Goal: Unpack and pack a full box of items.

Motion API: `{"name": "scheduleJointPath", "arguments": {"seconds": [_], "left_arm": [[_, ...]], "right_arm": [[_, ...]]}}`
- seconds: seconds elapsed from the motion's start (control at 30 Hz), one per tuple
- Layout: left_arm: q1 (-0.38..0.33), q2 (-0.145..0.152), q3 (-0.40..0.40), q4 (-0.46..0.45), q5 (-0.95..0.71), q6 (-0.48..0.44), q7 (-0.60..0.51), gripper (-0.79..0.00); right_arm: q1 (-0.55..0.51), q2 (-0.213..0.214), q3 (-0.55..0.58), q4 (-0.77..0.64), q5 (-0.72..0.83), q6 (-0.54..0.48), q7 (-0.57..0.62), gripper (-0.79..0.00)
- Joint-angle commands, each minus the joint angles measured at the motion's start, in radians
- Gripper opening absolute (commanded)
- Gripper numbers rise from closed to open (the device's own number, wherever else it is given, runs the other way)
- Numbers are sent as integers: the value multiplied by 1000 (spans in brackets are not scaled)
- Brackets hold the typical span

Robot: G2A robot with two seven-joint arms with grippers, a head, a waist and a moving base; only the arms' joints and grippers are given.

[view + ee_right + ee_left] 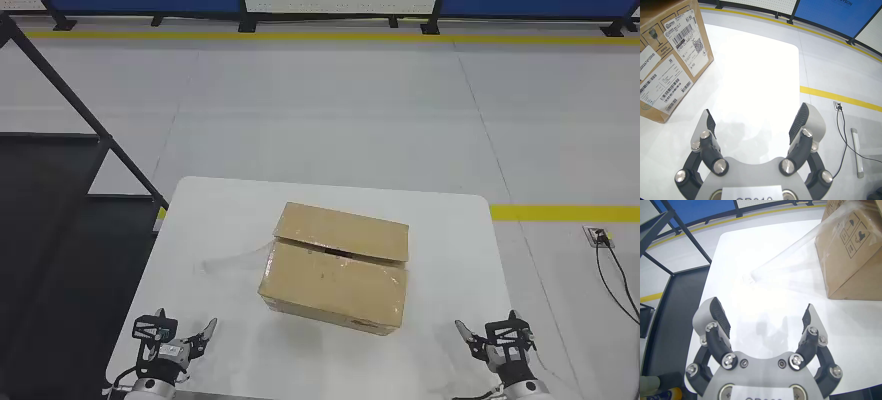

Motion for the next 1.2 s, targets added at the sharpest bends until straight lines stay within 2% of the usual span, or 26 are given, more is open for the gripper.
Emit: {"name": "scheduleJointPath", "arguments": {"seconds": [0.0, 0.3, 0.43, 0.63, 0.73, 1.03, 1.1, 1.17], "left_arm": [[0, 0, 0, 0, 0, 0, 0, -1], [-1, 0, -1, 1, 0, 3, 0, 0], [-40, -6, 9, 24, -40, 12, 13, 0], [-120, -11, 10, 37, -89, -10, 60, 0], [-162, -14, 16, 46, -157, -46, 40, 0], [-172, -14, 9, 46, -181, -69, 16, 0], [-185, -16, 14, 62, -184, -63, 14, 0], [-217, -19, 37, 82, -201, -71, -11, 0]], "right_arm": [[0, 0, 0, 0, 0, 0, 0, 0], [4, -1, -5, 1, -3, -1, -2, 0], [51, -6, -35, 1, 28, -19, 13, 0], [94, -15, -65, -94, 156, -65, 60, 0], [107, -16, -59, -159, 297, -113, 172, 0], [108, -16, -57, -165, 315, -125, 186, 0], [116, -16, -54, -148, 447, -214, 217, 0], [157, -12, -30, -112, 541, -258, 293, 0]]}}
